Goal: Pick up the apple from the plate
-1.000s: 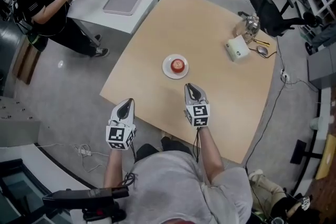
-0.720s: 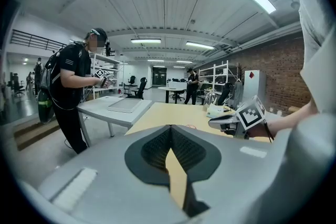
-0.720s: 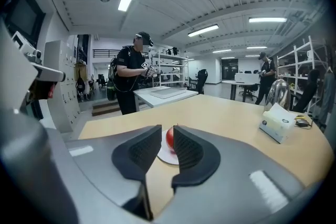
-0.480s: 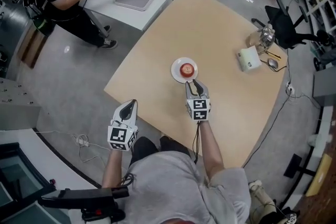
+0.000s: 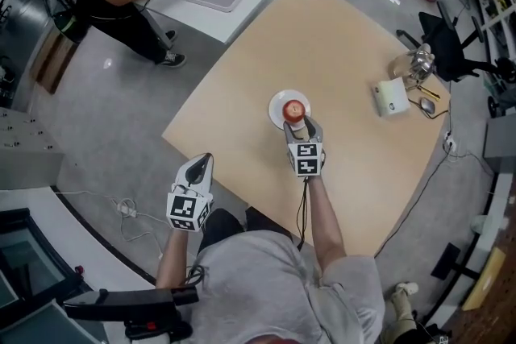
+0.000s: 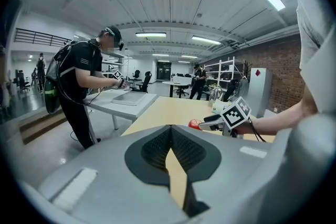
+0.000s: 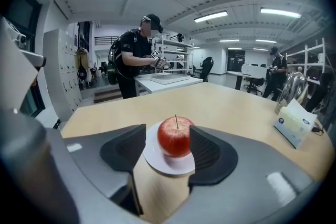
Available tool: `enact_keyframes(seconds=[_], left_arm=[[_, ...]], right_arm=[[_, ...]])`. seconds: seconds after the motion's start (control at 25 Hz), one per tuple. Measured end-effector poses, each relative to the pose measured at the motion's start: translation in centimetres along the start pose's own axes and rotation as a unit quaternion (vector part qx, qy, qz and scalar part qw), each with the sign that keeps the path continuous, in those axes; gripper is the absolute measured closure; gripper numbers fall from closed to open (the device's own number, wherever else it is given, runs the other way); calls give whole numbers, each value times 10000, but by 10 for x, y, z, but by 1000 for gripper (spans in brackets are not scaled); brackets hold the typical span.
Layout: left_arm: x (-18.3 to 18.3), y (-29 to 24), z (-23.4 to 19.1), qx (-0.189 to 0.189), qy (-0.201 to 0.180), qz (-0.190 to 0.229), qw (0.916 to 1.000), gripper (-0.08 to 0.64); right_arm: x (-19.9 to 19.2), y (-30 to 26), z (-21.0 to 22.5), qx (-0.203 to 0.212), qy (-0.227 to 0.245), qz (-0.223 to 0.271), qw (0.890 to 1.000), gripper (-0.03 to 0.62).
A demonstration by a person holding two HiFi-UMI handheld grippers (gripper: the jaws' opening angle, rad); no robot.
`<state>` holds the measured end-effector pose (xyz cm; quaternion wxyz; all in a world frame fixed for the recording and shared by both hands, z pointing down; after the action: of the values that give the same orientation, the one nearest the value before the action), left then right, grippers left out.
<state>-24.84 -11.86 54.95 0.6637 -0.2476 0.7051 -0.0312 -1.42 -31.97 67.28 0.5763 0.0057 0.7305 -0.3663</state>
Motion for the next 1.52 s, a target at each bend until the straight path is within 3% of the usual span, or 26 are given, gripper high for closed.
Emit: enact_keyframes(seconds=[0.6, 1.52], left_arm=[[-4, -15, -15, 102, 117, -165, 9997, 540], [-6, -16, -17, 192, 185, -182, 9995, 540]], right_arm=[[-15, -46, 5, -103, 143, -360, 9992, 225], [-15, -58, 8, -140, 54, -432, 9990, 227]])
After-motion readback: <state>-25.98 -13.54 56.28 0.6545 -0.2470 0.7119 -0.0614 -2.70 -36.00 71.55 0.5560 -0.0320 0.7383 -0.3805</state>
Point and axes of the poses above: the fingertips, and each gripper's own axes: y backward along the fingers, z to its right, x out of its top, the point moved 6 cm from there along y, backward along the fingers, and after that the axes turned 8 degrees about -x, right-handed, at the moved point
